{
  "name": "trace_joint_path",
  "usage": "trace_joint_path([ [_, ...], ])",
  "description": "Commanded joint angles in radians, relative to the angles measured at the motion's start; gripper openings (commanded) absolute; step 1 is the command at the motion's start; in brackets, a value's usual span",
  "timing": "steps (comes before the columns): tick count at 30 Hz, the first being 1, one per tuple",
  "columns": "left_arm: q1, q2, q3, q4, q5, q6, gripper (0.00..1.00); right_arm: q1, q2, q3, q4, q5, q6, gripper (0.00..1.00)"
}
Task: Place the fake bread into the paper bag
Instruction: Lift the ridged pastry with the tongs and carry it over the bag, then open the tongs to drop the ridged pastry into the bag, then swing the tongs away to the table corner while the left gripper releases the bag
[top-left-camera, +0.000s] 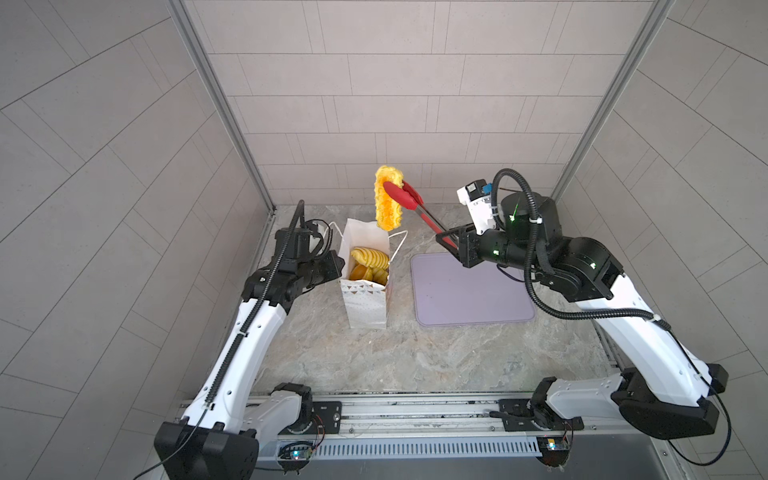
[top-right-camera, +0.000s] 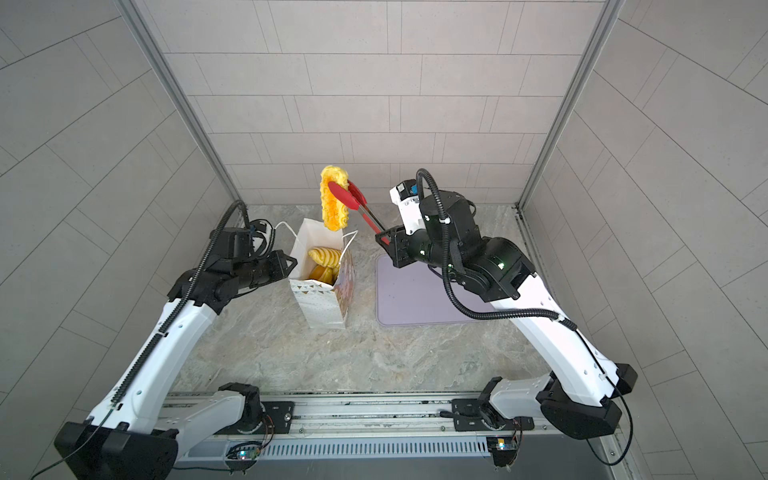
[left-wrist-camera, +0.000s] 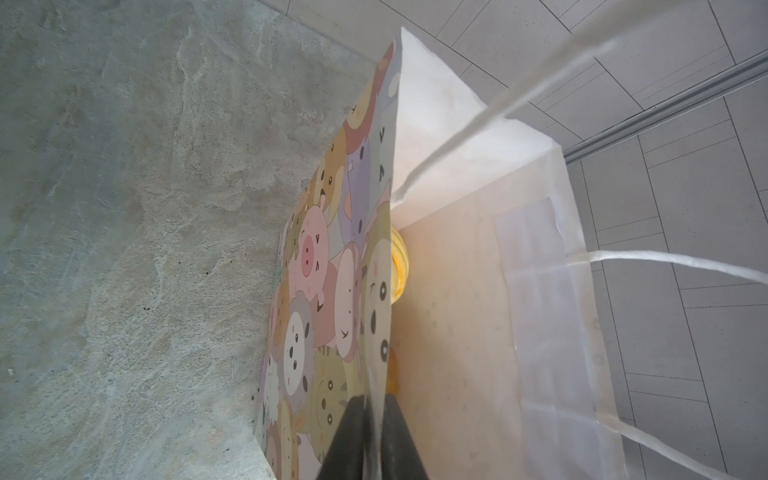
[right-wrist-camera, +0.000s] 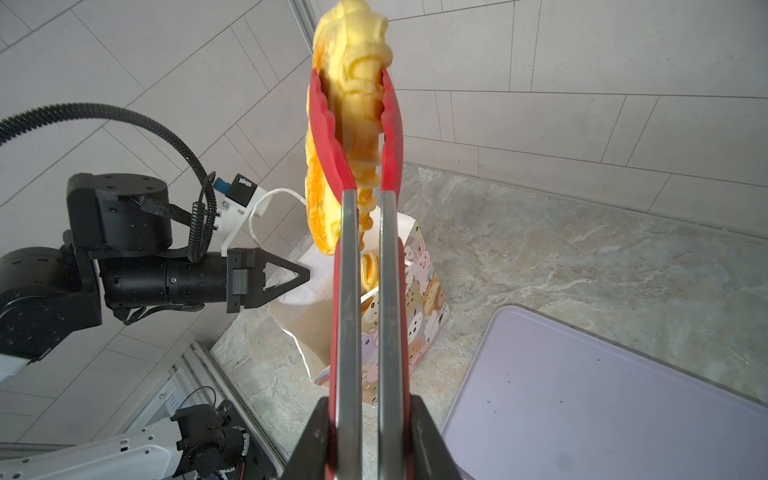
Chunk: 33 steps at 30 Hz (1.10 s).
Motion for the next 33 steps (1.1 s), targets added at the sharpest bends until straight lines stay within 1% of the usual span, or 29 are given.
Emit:
trace_joint_path([
  [1, 0.003, -0.008, 0.018, -0.021, 0.001, -0.004, 0.14, 0.051, 0.025, 0.051, -0.040, 0.079, -0.065, 0.23],
  [6, 0.005, -0.010, 0.019, -0.021, 0.001, -0.004, 0.14, 0.116, 0.072, 0.084, -0.103, 0.129, -0.101, 0.25],
  [10, 0.004, -0.011, 0.019, -0.022, 0.000, -0.004, 0.14, 0.137, 0.099, 0.086, -0.138, 0.143, -0.114, 0.27],
  [18, 0.004, -0.013, 0.019, -0.024, 0.000, -0.003, 0.14, 0.156, 0.116, 0.088, -0.151, 0.157, -0.129, 0.41],
  [22, 0.004, -0.012, 0.021, -0.026, -0.002, -0.004, 0.14, 0.156, 0.117, 0.093, -0.149, 0.156, -0.131, 0.46],
  [27, 0.004, -0.013, 0.022, -0.027, -0.002, -0.004, 0.14, 0.156, 0.114, 0.096, -0.140, 0.160, -0.132, 0.46],
  [33, 0.003, -0.011, 0.032, -0.034, -0.003, 0.000, 0.14, 0.156, 0.107, 0.094, -0.134, 0.197, -0.136, 0.45],
])
